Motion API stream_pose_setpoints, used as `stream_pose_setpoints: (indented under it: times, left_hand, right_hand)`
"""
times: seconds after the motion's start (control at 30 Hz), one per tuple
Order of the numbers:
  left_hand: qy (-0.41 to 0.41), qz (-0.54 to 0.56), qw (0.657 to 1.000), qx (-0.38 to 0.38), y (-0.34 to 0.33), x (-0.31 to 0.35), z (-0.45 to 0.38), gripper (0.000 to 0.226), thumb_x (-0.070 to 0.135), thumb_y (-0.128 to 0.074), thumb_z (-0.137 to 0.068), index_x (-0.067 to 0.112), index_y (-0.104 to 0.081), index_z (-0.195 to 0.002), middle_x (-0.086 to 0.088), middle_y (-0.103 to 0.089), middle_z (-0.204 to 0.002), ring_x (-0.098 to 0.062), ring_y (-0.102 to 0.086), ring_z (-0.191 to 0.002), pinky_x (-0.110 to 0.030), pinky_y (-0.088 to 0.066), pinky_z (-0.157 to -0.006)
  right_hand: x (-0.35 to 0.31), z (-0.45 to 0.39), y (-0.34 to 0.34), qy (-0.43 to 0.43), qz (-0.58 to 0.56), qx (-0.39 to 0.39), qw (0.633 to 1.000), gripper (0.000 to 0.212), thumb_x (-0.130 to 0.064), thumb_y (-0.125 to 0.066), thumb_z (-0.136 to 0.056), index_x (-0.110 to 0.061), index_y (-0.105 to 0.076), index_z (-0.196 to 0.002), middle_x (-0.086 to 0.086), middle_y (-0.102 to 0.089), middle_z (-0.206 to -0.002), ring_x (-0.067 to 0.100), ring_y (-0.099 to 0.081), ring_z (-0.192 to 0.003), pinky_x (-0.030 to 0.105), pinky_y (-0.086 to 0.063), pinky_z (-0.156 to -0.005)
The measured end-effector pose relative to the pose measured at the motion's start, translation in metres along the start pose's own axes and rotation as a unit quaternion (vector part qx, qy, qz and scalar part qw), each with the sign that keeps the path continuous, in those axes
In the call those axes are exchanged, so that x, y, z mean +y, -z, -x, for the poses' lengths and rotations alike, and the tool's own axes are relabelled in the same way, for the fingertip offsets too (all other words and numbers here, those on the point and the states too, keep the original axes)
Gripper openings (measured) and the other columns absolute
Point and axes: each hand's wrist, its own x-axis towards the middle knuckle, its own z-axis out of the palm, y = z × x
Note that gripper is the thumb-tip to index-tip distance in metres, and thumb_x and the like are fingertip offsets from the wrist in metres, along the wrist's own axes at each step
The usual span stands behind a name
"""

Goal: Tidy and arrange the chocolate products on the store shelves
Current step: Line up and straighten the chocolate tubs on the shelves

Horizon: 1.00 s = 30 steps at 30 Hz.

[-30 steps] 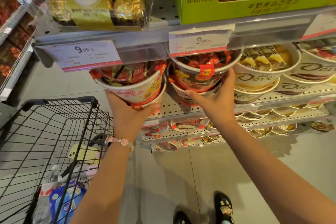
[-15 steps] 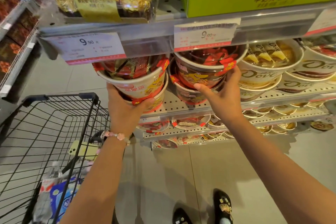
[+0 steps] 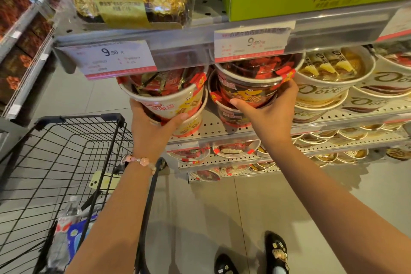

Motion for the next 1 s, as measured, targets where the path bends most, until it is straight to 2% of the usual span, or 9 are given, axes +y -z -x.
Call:
stream_pose_setpoints:
  times: [0.1,0.37,0.47,0.6,0.7,0.77,0.93,1.0]
  left_hand:
    - [-0.001,-0.009,1.000,0.006,0.000,-0.002,0.000,0.097,0.031,-0.084,-0.058,0.018,-0.030,-0.138,0.014,-0.051,-0.122,0.008,-0.051,-0.110,-0.010,-0.046,-0.088]
    - [-0.007,-0.013,1.000,0.013,-0.001,-0.003,-0.001,0.093,0.021,-0.083,-0.064,0.016,-0.029,-0.138,0.010,-0.052,-0.122,0.009,-0.052,-0.105,-0.005,-0.046,-0.080]
    - [-0.001,-0.011,1.000,0.013,0.000,-0.001,-0.001,0.095,0.028,-0.084,-0.060,0.017,-0.030,-0.137,0.010,-0.053,-0.123,0.007,-0.052,-0.107,-0.010,-0.048,-0.082]
    - [0.022,0.000,1.000,0.013,0.000,0.001,-0.002,0.106,0.045,-0.086,-0.051,0.021,-0.029,-0.137,0.012,-0.052,-0.124,0.006,-0.051,-0.109,-0.018,-0.048,-0.087]
    - [0.017,0.004,1.000,0.023,-0.002,0.000,0.001,0.104,0.050,-0.084,-0.051,0.024,-0.030,-0.136,0.015,-0.053,-0.122,-0.001,-0.052,-0.113,-0.031,-0.050,-0.093]
    - [0.013,0.008,0.999,0.030,-0.004,0.000,0.003,0.104,0.049,-0.085,-0.052,0.025,-0.030,-0.136,0.015,-0.053,-0.122,-0.003,-0.052,-0.113,-0.032,-0.049,-0.094]
    - [-0.012,0.013,0.999,0.045,-0.007,-0.001,0.007,0.107,0.054,-0.083,-0.051,0.027,-0.029,-0.138,0.012,-0.053,-0.126,0.002,-0.052,-0.111,-0.017,-0.048,-0.086]
    - [-0.025,0.019,0.998,0.059,-0.007,-0.004,0.008,0.104,0.050,-0.082,-0.052,0.026,-0.029,-0.138,0.014,-0.053,-0.124,0.008,-0.051,-0.107,-0.013,-0.046,-0.084]
  right_hand:
    - [0.001,-0.001,0.008,0.007,0.051,-0.016,0.999,0.102,-0.050,-0.087,-0.052,-0.016,-0.036,-0.134,-0.003,-0.051,-0.131,0.006,-0.052,-0.116,0.019,-0.044,-0.095]
    - [0.003,-0.010,0.024,0.045,0.064,-0.101,0.992,0.097,-0.054,-0.081,-0.060,-0.020,-0.034,-0.137,-0.008,-0.051,-0.132,0.008,-0.049,-0.122,0.027,-0.043,-0.101]
    - [0.006,-0.012,0.025,0.058,0.061,-0.114,0.990,0.098,-0.062,-0.076,-0.061,-0.021,-0.033,-0.138,-0.007,-0.050,-0.135,0.010,-0.047,-0.125,0.039,-0.044,-0.103]
    - [0.008,-0.014,0.021,0.070,0.048,-0.120,0.989,0.099,-0.064,-0.073,-0.064,-0.022,-0.029,-0.142,-0.007,-0.049,-0.137,0.010,-0.045,-0.128,0.041,-0.042,-0.104]
    - [0.013,-0.011,0.018,0.081,0.051,-0.107,0.990,0.098,-0.067,-0.069,-0.067,-0.023,-0.027,-0.144,-0.006,-0.049,-0.137,0.012,-0.046,-0.127,0.042,-0.043,-0.103]
    - [0.016,-0.007,0.014,0.090,0.057,-0.086,0.991,0.098,-0.067,-0.067,-0.068,-0.022,-0.025,-0.144,-0.005,-0.049,-0.137,0.013,-0.045,-0.127,0.043,-0.041,-0.104]
    - [0.017,0.001,-0.002,0.075,0.049,-0.007,0.996,0.118,-0.069,-0.080,-0.049,-0.018,-0.028,-0.142,0.000,-0.047,-0.137,0.016,-0.044,-0.128,0.043,-0.042,-0.104]
    - [0.017,0.003,-0.010,0.066,0.038,0.035,0.997,0.117,-0.064,-0.083,-0.045,-0.015,-0.032,-0.138,0.001,-0.048,-0.134,0.016,-0.046,-0.125,0.042,-0.043,-0.102]
